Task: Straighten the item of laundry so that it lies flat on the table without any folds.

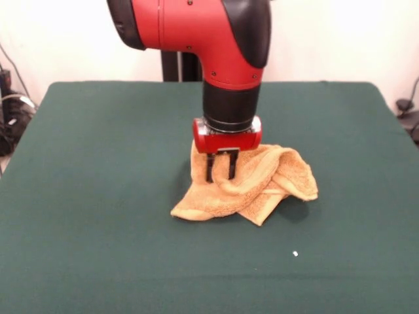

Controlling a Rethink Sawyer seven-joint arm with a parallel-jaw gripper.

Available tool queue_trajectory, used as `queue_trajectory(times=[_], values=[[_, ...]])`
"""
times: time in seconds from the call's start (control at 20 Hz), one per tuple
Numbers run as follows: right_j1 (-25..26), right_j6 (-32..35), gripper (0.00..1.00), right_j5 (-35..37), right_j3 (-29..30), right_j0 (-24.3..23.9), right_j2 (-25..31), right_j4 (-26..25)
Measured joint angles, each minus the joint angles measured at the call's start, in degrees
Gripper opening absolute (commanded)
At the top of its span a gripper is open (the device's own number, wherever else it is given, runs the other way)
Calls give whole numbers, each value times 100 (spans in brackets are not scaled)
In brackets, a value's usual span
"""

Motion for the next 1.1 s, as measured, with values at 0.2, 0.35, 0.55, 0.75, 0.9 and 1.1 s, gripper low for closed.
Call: queue_trajectory(times=[0.2, 0.35, 0.55, 0.75, 0.9, 1.1], values=[[4, 0, 0, -30, -6, 21, -11, -4], [4, 0, 0, -30, -6, 21, -12, -4], [1, 0, 0, -30, -5, 22, -12, -6], [-15, 0, 0, -35, 11, 24, -12, -9], [-51, 0, 0, -43, 53, 27, -11, -9], [-209, 0, 0, -43, 175, 76, -33, -15]])
